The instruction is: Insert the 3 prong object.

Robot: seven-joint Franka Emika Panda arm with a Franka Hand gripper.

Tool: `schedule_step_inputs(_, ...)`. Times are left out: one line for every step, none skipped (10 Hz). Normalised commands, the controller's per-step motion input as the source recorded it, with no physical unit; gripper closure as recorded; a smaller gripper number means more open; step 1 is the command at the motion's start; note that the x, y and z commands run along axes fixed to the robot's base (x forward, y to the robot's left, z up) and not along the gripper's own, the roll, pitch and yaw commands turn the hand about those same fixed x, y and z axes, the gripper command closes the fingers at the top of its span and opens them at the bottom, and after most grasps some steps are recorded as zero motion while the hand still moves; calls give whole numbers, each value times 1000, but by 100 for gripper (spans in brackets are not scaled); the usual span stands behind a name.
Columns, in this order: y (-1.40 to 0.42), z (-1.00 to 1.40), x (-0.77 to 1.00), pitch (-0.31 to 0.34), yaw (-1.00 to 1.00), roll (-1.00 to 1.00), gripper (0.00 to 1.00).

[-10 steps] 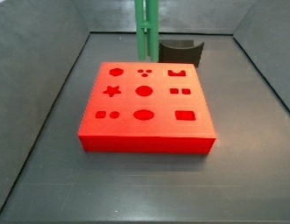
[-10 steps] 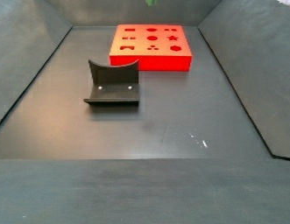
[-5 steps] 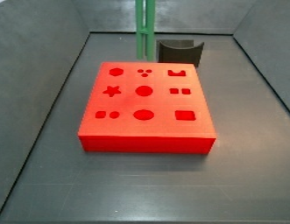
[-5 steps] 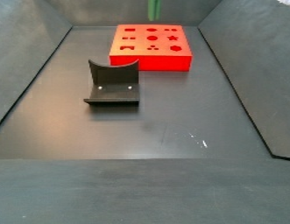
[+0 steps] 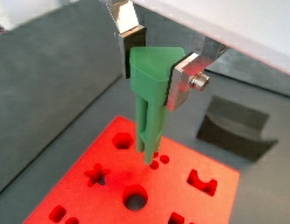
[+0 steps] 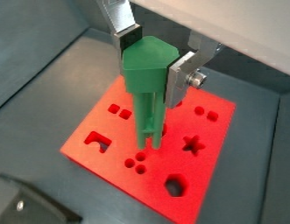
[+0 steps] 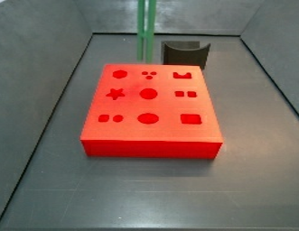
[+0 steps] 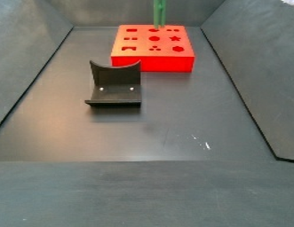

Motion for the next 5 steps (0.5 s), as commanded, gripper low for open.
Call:
schedule_step_inputs(26, -323, 223, 0, -920, -97, 100)
schedule_step_inputs(0, -237, 137, 0, -980, -73, 100)
schedule_step_inputs(0, -189, 83, 0, -1000, -60, 100)
schedule_step_inputs(0, 0, 91, 0, -983, -77, 100)
schedule_step_inputs(0, 0, 89, 10, -963, -54, 100)
